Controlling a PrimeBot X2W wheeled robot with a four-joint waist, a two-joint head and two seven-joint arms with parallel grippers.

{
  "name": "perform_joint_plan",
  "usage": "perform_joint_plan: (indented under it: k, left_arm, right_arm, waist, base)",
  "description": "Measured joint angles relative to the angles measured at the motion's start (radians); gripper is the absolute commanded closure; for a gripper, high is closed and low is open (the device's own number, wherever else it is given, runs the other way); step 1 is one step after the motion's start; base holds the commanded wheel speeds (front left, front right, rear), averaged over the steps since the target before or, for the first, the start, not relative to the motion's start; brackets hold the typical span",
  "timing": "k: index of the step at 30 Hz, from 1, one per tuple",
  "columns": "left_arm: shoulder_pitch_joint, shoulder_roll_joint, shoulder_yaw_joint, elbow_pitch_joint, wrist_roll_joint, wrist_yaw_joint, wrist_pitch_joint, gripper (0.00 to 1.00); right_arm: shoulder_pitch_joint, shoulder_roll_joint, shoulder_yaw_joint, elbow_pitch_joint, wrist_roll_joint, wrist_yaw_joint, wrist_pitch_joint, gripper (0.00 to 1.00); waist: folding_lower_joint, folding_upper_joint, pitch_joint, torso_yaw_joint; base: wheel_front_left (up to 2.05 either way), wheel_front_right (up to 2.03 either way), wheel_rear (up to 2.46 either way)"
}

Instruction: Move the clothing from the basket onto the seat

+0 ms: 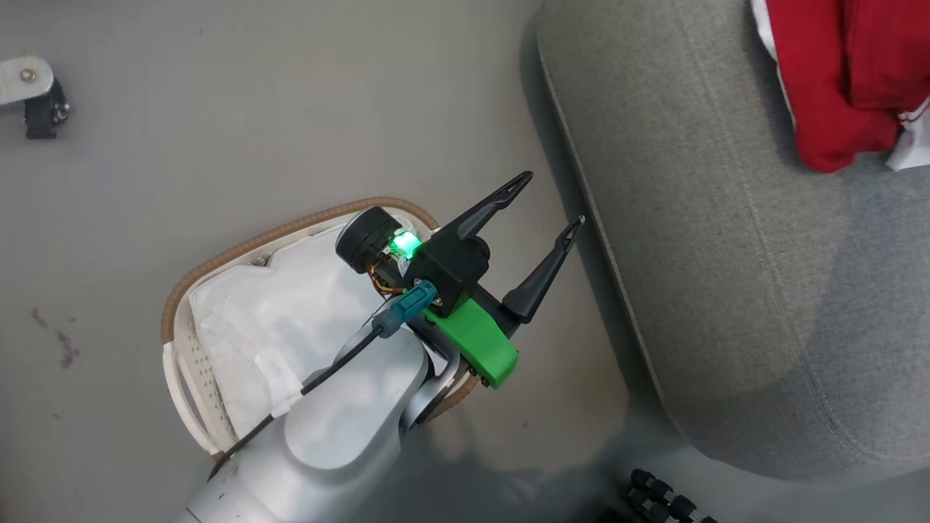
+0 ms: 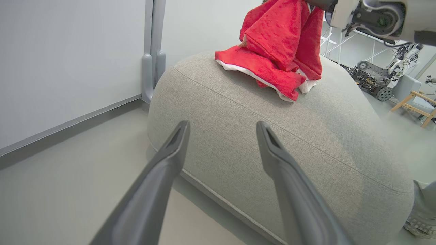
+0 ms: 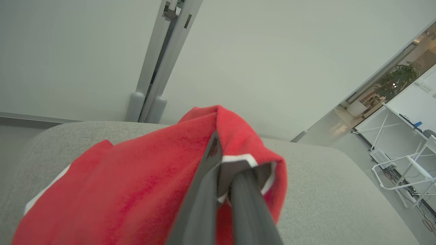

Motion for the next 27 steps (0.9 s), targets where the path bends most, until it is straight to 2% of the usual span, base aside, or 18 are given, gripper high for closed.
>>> perform_joint_plan:
  k: [4,5,6,8,16,22,27]
  left_arm:
    - [-0.021,0.008,-0.031,-0.004,0.005,0.000,0.000,0.00]
    - [-0.025,0.008,-0.037,-0.004,0.006,0.000,0.000,0.00]
    - [-0.030,0.010,-0.045,-0.005,0.006,0.000,0.000,0.00]
    - [-0.032,0.016,-0.053,-0.005,0.004,0.000,0.000,0.00]
    - [0.020,0.008,-0.039,0.000,-0.002,0.000,0.000,0.00]
    - [0.082,-0.003,-0.010,0.012,-0.003,0.000,0.000,0.00]
    - [0.134,-0.013,0.037,0.018,-0.003,0.000,0.000,0.00]
  right_arm:
    - [0.068,0.073,-0.068,0.080,-0.038,0.000,-0.005,1.00]
    - [0.077,0.080,-0.084,0.077,-0.038,0.000,-0.005,0.92]
    - [0.088,0.090,-0.106,0.070,-0.039,0.000,-0.005,0.66]
    - [0.129,0.119,-0.150,0.039,-0.039,0.000,-0.006,0.00]
    - [0.327,0.224,-0.225,-0.136,0.000,0.000,-0.006,0.00]
    - [0.476,0.289,-0.215,-0.231,0.020,0.000,-0.007,0.00]
    - [0.545,0.313,-0.178,-0.266,0.034,0.000,-0.007,0.00]
  waist:
    - [0.0000,0.0000,0.047,0.053]
    - [0.0000,0.0000,0.052,0.060]
    - [0.0001,0.0000,0.057,0.068]
    - [0.0001,0.0000,0.058,0.078]
    - [0.0000,-0.0001,0.000,0.074]
    - [-0.0001,0.0000,-0.086,0.039]
    - [-0.0002,0.0000,-0.158,0.011]
  base:
    - [0.00,0.00,0.00]
    - [0.00,0.00,0.00]
    - [0.00,0.00,0.00]
    - [0.00,0.00,0.00]
    - [0.00,0.00,0.00]
    - [0.00,0.00,0.00]
    - [0.00,0.00,0.00]
